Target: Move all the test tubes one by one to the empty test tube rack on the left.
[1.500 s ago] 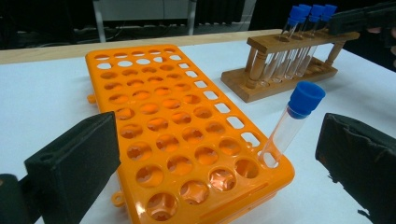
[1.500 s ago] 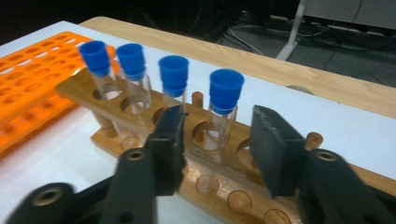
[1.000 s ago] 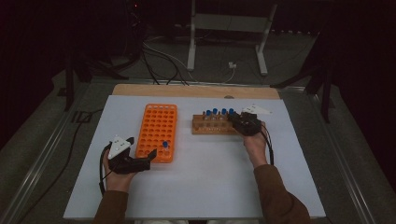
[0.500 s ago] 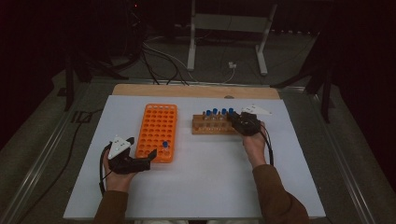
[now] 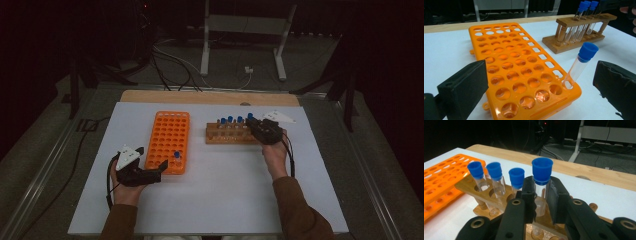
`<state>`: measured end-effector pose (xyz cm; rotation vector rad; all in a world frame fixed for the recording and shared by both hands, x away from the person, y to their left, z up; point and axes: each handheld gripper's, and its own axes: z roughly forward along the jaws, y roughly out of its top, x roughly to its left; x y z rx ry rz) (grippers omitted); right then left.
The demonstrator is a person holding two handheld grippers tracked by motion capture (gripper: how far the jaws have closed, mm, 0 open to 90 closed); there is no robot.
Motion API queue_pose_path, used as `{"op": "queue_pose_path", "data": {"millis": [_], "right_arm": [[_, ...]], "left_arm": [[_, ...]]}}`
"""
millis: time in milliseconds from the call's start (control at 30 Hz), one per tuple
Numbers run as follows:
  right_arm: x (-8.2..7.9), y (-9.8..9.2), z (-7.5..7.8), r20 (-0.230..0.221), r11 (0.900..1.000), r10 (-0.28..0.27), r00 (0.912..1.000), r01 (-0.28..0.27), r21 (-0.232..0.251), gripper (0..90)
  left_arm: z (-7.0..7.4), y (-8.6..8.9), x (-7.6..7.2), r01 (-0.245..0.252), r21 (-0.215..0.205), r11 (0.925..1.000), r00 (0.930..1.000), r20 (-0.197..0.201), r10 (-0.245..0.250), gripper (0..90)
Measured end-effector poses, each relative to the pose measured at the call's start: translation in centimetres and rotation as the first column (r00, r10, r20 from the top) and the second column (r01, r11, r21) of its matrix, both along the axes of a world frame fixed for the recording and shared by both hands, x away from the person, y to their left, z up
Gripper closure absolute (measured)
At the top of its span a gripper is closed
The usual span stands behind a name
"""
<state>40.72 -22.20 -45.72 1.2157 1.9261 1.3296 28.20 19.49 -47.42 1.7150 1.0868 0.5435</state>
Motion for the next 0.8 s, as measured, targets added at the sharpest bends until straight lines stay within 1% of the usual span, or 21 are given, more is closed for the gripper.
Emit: {"op": "queue_pose_path", "data": {"millis": [133, 300, 433, 533, 700, 800], "right_arm": [[-0.2, -0.2, 0.7, 0.014, 1.000, 0.001, 0.9999, -0.001, 0.005, 76.8], [-0.4, -0.2, 2.2, 0.040, 1.000, 0.007, 0.9992, -0.008, 0.016, 76.9], [-0.8, -0.1, 3.1, 0.066, 1.000, 0.013, 0.9977, -0.013, 0.004, 76.9], [-1.0, -0.2, 3.6, 0.077, 1.000, 0.015, 0.9969, -0.015, 0.005, 76.9], [-1.4, -0.4, 4.4, 0.089, 0.999, 0.035, 0.9954, -0.036, 0.008, 76.9], [-1.6, -0.3, 4.8, 0.099, 0.999, 0.050, 0.9938, -0.050, 0.000, 76.9]], "left_arm": [[0.0, 0.0, 0.0, 0.001, -0.001, 1.0000, 1.0000, 0.000, -0.001, 0.7], [0.0, 0.0, 0.0, 0.006, -0.004, 1.0000, 1.0000, -0.001, -0.006, 0.7], [0.0, 0.0, 0.0, 0.010, -0.005, 0.9999, 0.9999, -0.001, -0.010, 0.7], [0.1, 0.0, 0.0, 0.011, -0.005, 0.9999, 0.9999, 0.000, -0.011, 0.7], [0.0, 0.0, 0.0, 0.010, -0.005, 0.9999, 0.9999, -0.002, -0.010, 0.7], [0.0, -0.1, 0.0, 0.012, -0.002, 0.9999, 0.9999, -0.004, -0.012, 0.7]]}}
